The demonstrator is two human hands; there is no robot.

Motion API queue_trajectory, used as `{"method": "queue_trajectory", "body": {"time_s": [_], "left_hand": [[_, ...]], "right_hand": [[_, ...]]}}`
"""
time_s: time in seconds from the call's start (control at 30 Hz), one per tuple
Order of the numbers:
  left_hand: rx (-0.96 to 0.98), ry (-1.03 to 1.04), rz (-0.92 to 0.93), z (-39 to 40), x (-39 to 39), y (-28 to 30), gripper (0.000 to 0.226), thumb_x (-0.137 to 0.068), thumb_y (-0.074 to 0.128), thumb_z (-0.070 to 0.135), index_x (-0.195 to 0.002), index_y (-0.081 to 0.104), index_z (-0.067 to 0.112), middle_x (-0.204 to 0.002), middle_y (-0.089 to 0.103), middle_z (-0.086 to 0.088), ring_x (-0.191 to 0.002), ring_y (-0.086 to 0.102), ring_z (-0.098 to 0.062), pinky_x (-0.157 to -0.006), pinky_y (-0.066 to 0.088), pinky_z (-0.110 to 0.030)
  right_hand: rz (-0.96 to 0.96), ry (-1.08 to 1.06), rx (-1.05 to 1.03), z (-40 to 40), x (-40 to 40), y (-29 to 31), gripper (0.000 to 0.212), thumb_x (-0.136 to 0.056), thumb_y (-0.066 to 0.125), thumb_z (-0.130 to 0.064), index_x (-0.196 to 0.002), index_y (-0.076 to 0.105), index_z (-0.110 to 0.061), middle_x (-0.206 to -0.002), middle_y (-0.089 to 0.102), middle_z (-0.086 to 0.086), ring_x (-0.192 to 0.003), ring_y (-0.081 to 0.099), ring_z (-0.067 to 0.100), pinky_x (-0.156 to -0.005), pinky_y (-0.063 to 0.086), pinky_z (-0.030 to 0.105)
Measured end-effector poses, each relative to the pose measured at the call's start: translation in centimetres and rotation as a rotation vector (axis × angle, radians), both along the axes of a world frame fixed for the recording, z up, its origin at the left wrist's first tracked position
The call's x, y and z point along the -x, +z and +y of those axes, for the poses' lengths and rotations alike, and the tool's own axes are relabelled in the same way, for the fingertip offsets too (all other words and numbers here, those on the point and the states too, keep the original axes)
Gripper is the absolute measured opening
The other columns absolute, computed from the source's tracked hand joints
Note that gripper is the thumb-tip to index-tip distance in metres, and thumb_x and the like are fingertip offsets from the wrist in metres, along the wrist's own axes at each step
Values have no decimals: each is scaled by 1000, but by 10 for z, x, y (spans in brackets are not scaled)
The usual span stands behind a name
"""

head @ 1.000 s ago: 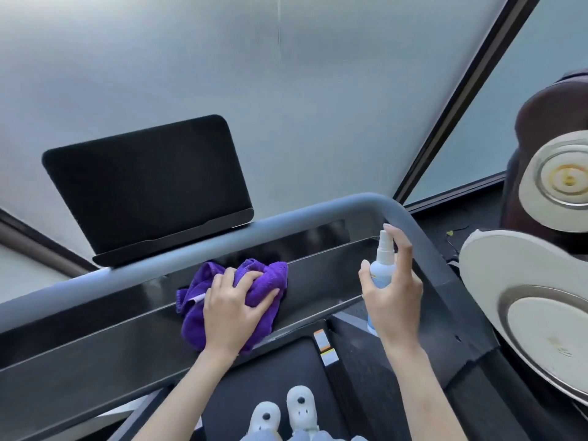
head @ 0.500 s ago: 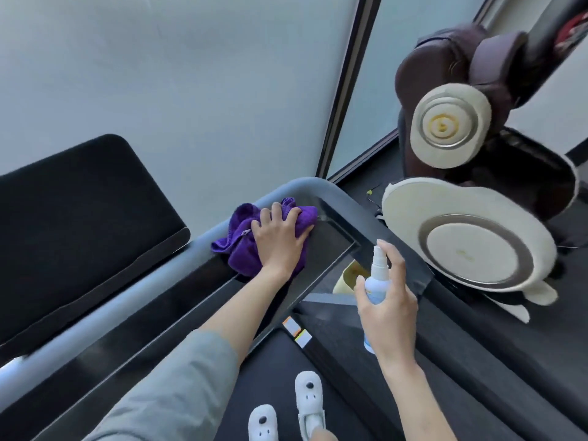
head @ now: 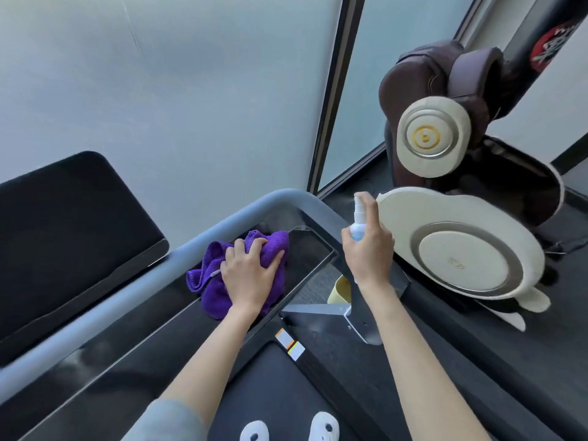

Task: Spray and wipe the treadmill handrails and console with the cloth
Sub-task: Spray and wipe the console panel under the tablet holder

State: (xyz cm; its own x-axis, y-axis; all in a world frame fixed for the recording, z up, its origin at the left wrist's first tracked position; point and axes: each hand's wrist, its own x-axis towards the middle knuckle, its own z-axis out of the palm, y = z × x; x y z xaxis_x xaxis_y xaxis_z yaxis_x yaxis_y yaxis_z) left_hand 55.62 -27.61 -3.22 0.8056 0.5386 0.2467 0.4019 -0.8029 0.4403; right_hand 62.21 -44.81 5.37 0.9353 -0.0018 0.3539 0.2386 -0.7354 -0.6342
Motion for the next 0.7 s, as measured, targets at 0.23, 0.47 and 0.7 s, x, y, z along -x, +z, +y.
{"method": "queue_trajectory", "body": {"time_s": [0.23,0.47,0.7], "left_hand": [[-38,-2,-14,0,1,-3,39,-79,70,52,-102,70,21,-88,57,-9,-83,55,-34,-66,45,-40],[-61,38,-54,-3,-2,-9,39,-79,72,49,-101,70,18,-88,57,-12,-82,55,-35,-64,43,-41],[-3,143,-189,-9,-30,-10,43,-83,70,44,-111,66,12,-98,57,-19,-85,54,-38,-70,44,-46]], "right_hand": [[15,-42,33,-22,11,-12,63,-83,62,-4,-138,42,-29,-89,65,11,-74,59,38,-57,39,35],[57,-125,-115,-61,38,-32,61,-75,61,5,-130,50,-19,-92,69,6,-79,60,39,-65,43,35],[-21,-111,-134,-64,31,-24,64,-81,63,1,-133,42,-28,-110,69,2,-85,61,33,-66,43,32]]}}
